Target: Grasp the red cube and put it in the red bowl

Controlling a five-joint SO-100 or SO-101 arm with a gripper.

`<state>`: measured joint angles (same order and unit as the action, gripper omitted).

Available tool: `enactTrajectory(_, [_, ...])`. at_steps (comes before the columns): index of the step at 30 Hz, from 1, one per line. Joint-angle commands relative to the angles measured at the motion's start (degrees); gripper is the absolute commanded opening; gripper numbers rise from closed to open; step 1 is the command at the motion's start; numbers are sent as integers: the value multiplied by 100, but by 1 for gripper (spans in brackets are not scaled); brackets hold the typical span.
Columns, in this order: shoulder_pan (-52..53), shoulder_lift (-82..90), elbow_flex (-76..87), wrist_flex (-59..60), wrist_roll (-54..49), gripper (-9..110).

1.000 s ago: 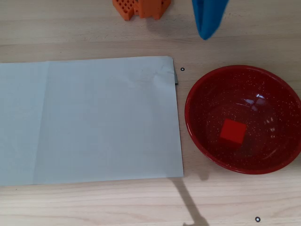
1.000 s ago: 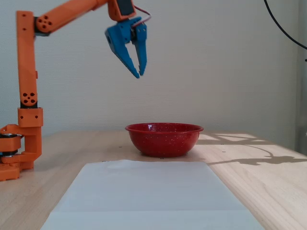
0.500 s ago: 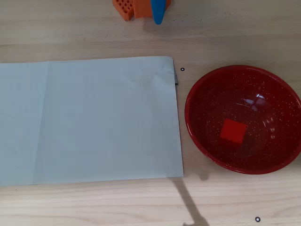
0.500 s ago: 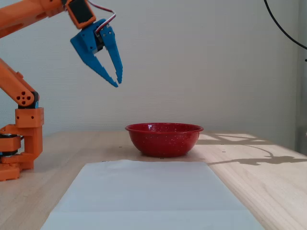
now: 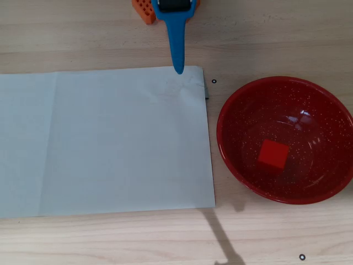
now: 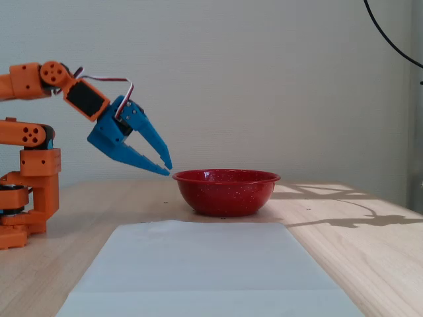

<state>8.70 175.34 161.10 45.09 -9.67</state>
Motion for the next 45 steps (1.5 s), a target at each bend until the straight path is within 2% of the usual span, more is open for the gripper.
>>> enactTrajectory(1, [-176, 492, 35, -536, -44, 0])
enactTrajectory(10, [-360, 1336, 1802, -1828, -70, 0])
enactTrajectory(17, [-396, 1336, 1881, -378, -272, 0])
enactTrajectory(26, [-387, 1336, 1881, 729, -448, 0])
enactTrajectory(45, [-396, 1327, 1881, 765, -501, 0])
